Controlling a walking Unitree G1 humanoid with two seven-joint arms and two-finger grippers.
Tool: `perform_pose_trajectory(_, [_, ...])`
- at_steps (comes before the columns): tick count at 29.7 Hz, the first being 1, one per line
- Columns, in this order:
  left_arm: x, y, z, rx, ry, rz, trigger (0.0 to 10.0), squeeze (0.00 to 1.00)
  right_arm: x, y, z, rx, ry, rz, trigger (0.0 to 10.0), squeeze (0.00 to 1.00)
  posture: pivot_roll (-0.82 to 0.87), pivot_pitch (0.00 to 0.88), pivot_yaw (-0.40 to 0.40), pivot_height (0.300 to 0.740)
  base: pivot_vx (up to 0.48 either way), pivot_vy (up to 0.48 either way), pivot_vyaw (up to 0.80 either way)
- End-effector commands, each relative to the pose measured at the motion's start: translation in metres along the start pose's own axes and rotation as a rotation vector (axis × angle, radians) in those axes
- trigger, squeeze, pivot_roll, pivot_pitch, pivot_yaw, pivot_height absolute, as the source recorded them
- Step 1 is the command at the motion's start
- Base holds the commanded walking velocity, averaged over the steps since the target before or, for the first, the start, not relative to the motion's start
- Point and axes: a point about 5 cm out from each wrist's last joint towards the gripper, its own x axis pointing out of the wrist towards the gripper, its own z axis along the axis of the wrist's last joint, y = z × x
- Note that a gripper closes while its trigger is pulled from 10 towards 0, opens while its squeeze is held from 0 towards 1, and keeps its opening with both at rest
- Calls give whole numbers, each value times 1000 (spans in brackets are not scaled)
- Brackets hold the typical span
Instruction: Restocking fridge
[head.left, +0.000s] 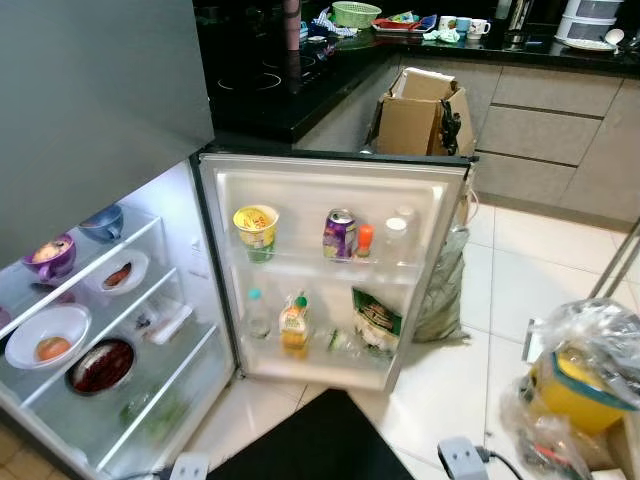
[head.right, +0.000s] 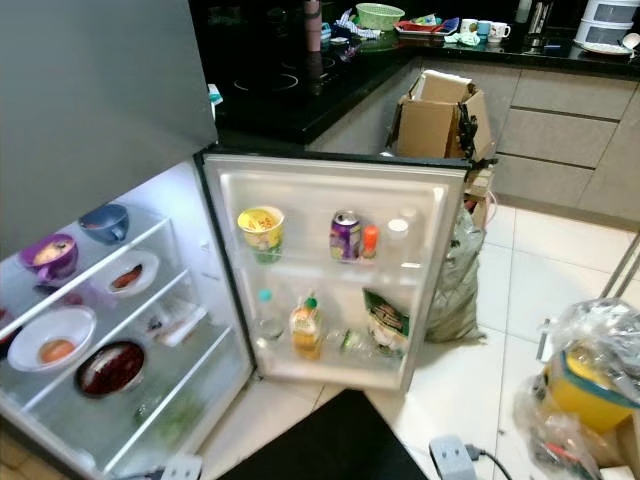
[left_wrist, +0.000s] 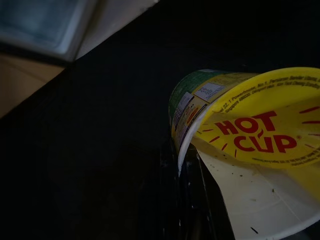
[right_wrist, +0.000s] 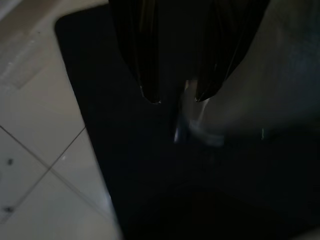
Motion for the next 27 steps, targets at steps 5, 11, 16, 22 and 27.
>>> perform_pose_trajectory(5, [-1, 4, -6, 10, 24, 14, 10000, 0, 1, 3, 1, -14, 6, 8, 10000, 0, -47, 0, 16, 740, 0, 0, 775])
perform_pose_trajectory(11, [-1, 4, -5, 16, 21, 10, 10000, 0, 0, 0, -3, -15, 17, -2, 10000, 0, -46, 0, 17, 740, 0, 0, 775])
perform_pose_trajectory(16, [-1, 4, -4, 21, 18, -8, 10000, 0, -1, -5, -3, 0, 10, -51, 10000, 0, -47, 0, 20, 740, 0, -122, 155])
perform_pose_trajectory(22, [-1, 4, -3, 7, 14, -3, 10000, 0, 0, -3, -1, -8, 13, -46, 10000, 0, -46, 0, 20, 740, 0, -152, 0])
perform_pose_trajectory(27, [-1, 4, -3, 21, 18, -4, 10000, 0, 0, -1, -3, -9, 18, -43, 10000, 0, -46, 0, 18, 740, 0, 0, 0])
